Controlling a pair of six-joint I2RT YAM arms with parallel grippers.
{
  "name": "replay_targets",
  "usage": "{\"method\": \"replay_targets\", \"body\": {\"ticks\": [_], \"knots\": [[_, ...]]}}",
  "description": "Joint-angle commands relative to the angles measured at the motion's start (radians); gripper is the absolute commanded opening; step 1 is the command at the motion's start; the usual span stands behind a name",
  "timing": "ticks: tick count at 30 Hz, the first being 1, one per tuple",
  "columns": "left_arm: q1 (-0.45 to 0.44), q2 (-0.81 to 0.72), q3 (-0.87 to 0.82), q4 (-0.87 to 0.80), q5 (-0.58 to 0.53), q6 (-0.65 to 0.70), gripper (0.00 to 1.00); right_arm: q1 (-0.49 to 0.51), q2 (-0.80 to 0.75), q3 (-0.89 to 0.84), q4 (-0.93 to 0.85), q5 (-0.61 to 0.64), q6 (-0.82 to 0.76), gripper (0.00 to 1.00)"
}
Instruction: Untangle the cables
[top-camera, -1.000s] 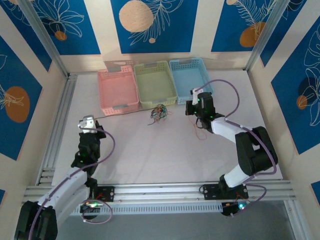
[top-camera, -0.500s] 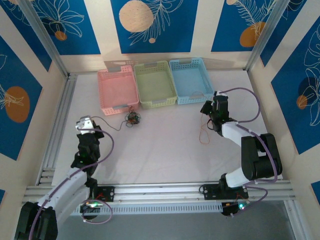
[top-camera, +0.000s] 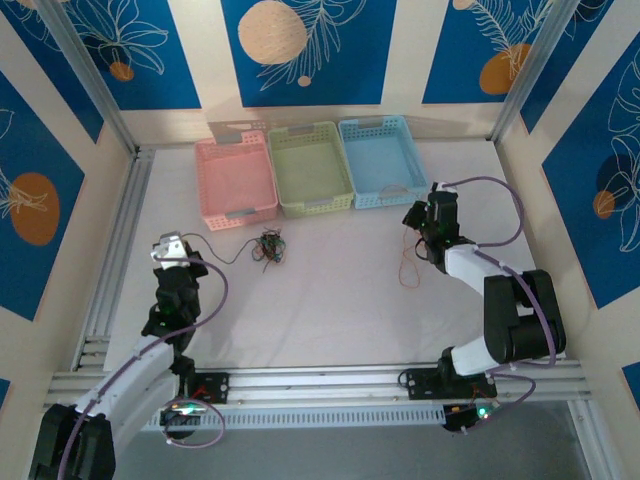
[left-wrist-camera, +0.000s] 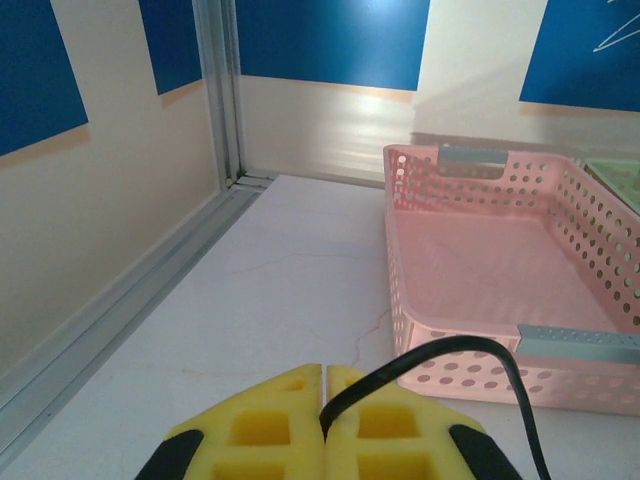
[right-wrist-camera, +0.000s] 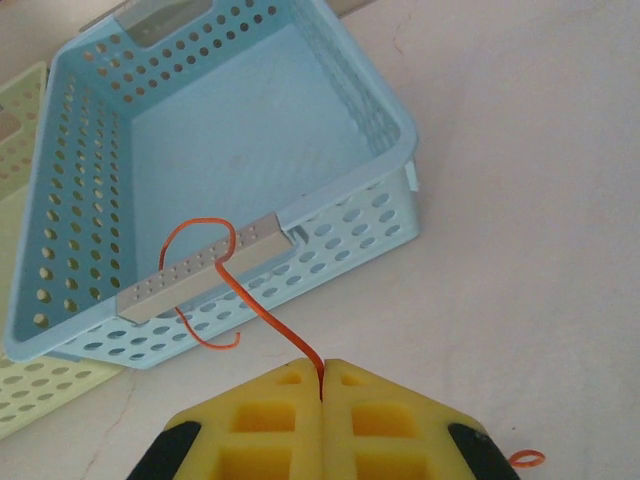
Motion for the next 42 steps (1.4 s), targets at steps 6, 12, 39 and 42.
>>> {"method": "replay_targets", "body": {"ticks": [6, 12, 39, 42], "knots": [[0.007, 0.002, -0.005, 0.026, 0.009, -0.01, 0.0, -0.004, -0.066, 0.103, -0.37, 0.061, 0.164, 0.0], [0.008, 0.005, -0.005, 0.029, 0.015, -0.012, 0.0, -0.049, -0.145, 0.164, -0.72, 0.105, 0.183, 0.0], [0.009, 0.012, -0.002, 0.031, 0.028, -0.014, 0.0, -0.082, 0.106, 0.296, -0.84, -0.219, 0.157, 0.68], [0.009, 0.014, -0.002, 0.03, 0.03, -0.015, 0.0, -0.064, 0.143, 0.325, -0.837, -0.244, 0.155, 0.71]]}}
